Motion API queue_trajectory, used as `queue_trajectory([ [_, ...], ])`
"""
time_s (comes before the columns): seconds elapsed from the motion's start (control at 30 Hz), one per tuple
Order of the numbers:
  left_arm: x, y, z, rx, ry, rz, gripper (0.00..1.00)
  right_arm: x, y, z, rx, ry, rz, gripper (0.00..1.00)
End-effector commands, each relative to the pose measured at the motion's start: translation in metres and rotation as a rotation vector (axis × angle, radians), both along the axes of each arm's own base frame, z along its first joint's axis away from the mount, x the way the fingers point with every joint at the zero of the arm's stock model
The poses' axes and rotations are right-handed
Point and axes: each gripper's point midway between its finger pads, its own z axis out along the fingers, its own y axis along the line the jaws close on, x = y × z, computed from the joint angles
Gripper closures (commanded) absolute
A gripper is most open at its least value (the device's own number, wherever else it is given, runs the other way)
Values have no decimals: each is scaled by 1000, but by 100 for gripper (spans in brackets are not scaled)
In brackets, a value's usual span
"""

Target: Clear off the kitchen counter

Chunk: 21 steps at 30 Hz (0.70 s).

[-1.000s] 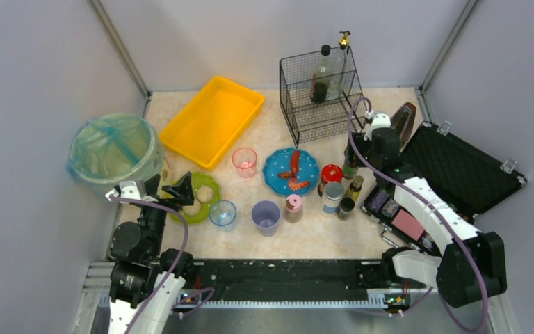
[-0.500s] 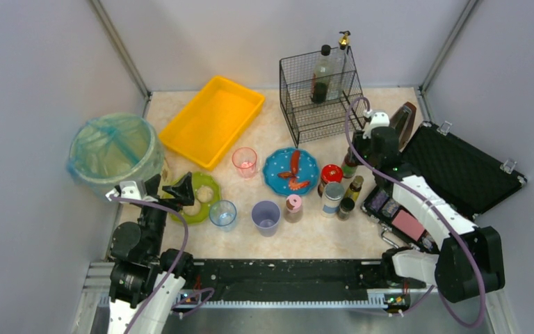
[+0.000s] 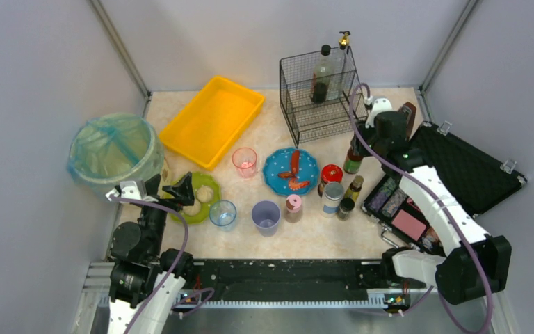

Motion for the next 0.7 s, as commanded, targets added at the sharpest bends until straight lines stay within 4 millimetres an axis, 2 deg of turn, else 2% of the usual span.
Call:
queue_trajectory([
  [0.0, -2, -2, 8, -5, -26, -14, 1, 26, 13, 120, 42, -287, 51, 100],
  [0.2, -2, -2, 8, -5, -25, -13, 1, 43, 35, 188, 3, -420, 107, 100],
  [0.33, -2, -2, 7, -4, -24, -13, 1, 63, 53, 224, -2, -497, 136, 100],
  [0.5, -2, -2, 7, -4, -22, -13, 1, 92, 78, 254, 31, -590, 173, 100],
  [0.67, -1, -2, 6, -1, -16, -11, 1, 122, 105, 271, 70, -669, 219, 100],
])
